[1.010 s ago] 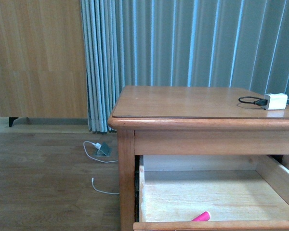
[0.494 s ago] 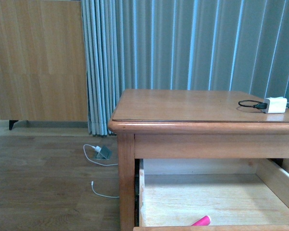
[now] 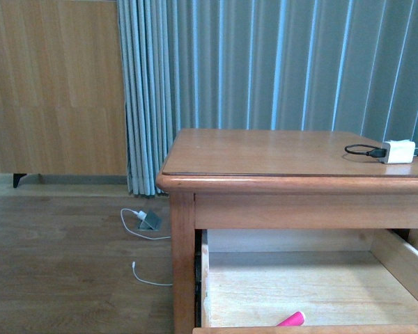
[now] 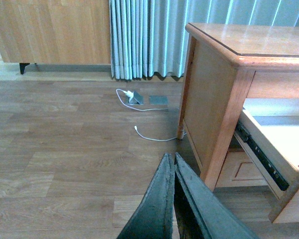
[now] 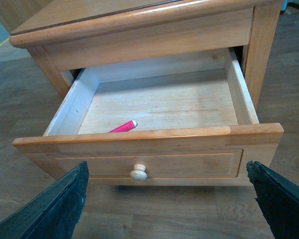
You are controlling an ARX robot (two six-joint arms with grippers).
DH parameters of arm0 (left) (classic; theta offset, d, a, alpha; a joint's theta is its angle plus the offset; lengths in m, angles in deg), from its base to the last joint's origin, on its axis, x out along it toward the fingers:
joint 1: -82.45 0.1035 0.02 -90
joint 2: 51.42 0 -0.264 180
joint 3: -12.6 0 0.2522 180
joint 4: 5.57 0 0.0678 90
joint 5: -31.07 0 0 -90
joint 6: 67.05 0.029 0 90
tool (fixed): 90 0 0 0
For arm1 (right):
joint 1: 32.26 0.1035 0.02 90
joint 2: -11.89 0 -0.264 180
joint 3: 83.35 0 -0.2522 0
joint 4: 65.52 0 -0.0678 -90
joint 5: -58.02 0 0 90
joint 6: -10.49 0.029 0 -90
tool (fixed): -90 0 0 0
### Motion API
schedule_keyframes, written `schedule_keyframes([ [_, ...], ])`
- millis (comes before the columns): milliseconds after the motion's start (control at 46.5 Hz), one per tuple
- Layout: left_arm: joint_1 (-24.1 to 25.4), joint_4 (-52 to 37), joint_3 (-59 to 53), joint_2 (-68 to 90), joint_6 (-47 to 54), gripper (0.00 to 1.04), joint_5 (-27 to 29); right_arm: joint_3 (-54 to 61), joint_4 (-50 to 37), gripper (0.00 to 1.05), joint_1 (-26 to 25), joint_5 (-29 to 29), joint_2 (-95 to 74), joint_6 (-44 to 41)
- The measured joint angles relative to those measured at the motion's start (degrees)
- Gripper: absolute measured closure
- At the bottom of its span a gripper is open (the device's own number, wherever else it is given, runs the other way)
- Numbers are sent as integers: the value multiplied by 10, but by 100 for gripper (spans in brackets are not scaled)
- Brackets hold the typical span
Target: Place pink marker in drawer with both arms
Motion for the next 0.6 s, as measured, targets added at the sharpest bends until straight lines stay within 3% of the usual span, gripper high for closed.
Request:
schedule_keyframes([
  [64,0,0,0,0,0,96,0,0,0,8,0,0,0,0],
  [193,0,0,0,0,0,64,0,0,0,8,0,0,0,0],
  [301,0,0,0,0,0,46,0,28,-76,8,30,-129,8,-8],
  [365,0,0,0,0,0,35,0,26,-73,8,39,-167,-8,-18],
  [516,0,0,0,0,0,8,0,-1,-25,8,65,-161,-138,-47],
  [602,0,0,0,0,0,6,0,-12,-28,8,81,-159,-208,-60],
])
